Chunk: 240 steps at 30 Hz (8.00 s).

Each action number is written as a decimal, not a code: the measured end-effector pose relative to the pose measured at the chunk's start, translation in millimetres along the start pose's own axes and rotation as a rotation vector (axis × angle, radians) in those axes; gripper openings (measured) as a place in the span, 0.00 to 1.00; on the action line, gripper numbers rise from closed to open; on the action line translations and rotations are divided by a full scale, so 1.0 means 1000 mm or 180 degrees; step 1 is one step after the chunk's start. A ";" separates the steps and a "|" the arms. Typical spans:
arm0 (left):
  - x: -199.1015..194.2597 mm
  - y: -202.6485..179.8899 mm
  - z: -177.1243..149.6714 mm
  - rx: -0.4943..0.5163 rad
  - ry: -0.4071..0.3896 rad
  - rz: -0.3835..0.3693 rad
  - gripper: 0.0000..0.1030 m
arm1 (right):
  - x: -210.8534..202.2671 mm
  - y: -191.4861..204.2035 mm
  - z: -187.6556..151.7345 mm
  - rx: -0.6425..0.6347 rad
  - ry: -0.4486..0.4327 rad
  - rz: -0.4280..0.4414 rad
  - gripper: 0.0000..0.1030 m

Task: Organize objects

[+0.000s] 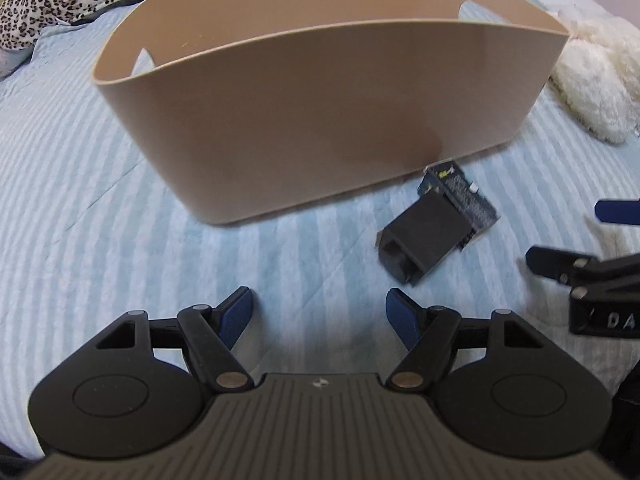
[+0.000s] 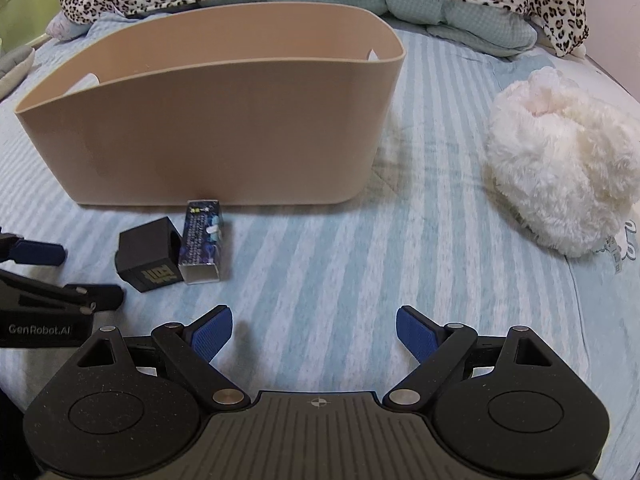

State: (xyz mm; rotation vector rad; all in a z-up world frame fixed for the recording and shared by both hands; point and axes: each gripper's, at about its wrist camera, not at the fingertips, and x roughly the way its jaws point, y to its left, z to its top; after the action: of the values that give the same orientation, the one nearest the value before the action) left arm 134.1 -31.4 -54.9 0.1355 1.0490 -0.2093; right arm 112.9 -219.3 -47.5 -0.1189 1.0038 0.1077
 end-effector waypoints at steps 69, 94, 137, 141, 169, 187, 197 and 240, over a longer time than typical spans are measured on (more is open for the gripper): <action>-0.017 0.012 0.000 0.0010 -0.0336 -0.0069 0.32 | 0.038 0.030 0.029 -0.0386 -0.0121 0.0251 0.20; -0.119 0.011 0.015 0.0231 -0.1195 0.0007 0.32 | -0.100 -0.015 0.046 0.0163 -0.1028 0.0521 0.20; -0.027 0.034 0.115 -0.0374 -0.0641 0.0295 0.71 | -0.017 0.011 0.130 0.0047 -0.0816 0.0234 0.78; -0.048 0.037 0.109 -0.0431 -0.0720 0.0224 0.78 | -0.040 0.007 0.125 0.0130 -0.0921 0.0236 0.89; -0.163 0.016 0.005 -0.0409 -0.1156 0.0366 0.82 | -0.145 0.022 0.030 0.0252 -0.1085 0.0300 1.00; -0.191 0.017 -0.052 -0.0461 -0.1130 0.0281 0.82 | -0.164 0.030 -0.021 0.0112 -0.1039 0.0328 1.00; -0.204 0.012 -0.073 -0.0390 -0.1110 0.0267 0.82 | -0.179 0.042 -0.040 0.0065 -0.1036 0.0407 1.00; -0.218 -0.004 -0.090 -0.0426 -0.1095 0.0047 0.82 | -0.209 0.041 -0.051 0.0013 -0.1061 0.0251 1.00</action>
State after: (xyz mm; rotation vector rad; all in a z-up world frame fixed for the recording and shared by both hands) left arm -47.6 7.1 90.7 -0.0144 0.7165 -0.1422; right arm -47.2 -193.6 100.4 -0.0550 0.6758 0.1911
